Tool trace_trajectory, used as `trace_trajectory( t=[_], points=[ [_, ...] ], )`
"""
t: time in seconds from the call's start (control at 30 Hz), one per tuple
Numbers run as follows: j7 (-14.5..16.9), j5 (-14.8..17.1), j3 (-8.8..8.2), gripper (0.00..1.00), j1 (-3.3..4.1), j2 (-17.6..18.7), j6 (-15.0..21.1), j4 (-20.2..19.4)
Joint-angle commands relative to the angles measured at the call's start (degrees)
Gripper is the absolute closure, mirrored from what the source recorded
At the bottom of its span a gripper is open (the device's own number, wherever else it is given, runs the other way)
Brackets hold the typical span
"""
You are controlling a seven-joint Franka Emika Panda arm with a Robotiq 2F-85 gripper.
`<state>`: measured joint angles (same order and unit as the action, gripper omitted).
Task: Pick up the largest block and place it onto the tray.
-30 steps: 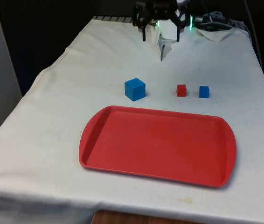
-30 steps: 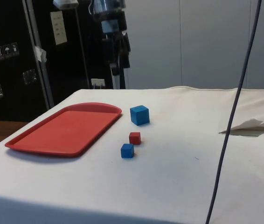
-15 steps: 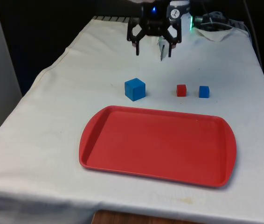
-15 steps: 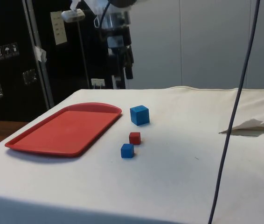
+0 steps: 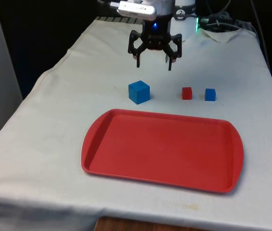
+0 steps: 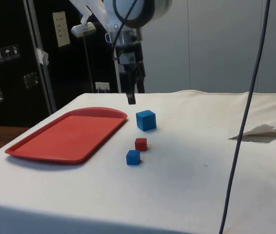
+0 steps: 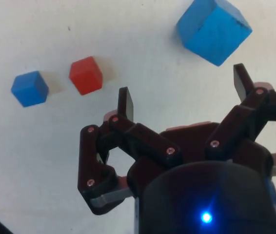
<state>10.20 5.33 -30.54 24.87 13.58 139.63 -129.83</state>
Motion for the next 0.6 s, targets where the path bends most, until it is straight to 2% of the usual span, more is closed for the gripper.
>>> trace_trajectory(
  t=[0.0,0.03,0.2,0.27,0.3,0.53,0.57],
  points=[
    [-0.29,0.0,0.0,0.0,0.0,0.17,0.46,-0.23],
    [-0.97,0.17,-0.06,0.0,0.06,0.69,1.89,-0.63],
    [-2.58,0.52,0.11,0.0,-0.17,2.58,4.24,-1.03],
    [-2.86,0.06,0.0,0.0,-0.06,2.75,3.72,-0.86],
    [-3.21,0.63,0.11,0.0,-0.23,3.27,4.93,-1.09],
    [-6.02,0.63,0.11,0.0,-0.29,5.61,7.39,-1.09],
    [-6.02,0.17,0.0,0.0,-0.17,5.56,6.65,-0.86]
  ],
)
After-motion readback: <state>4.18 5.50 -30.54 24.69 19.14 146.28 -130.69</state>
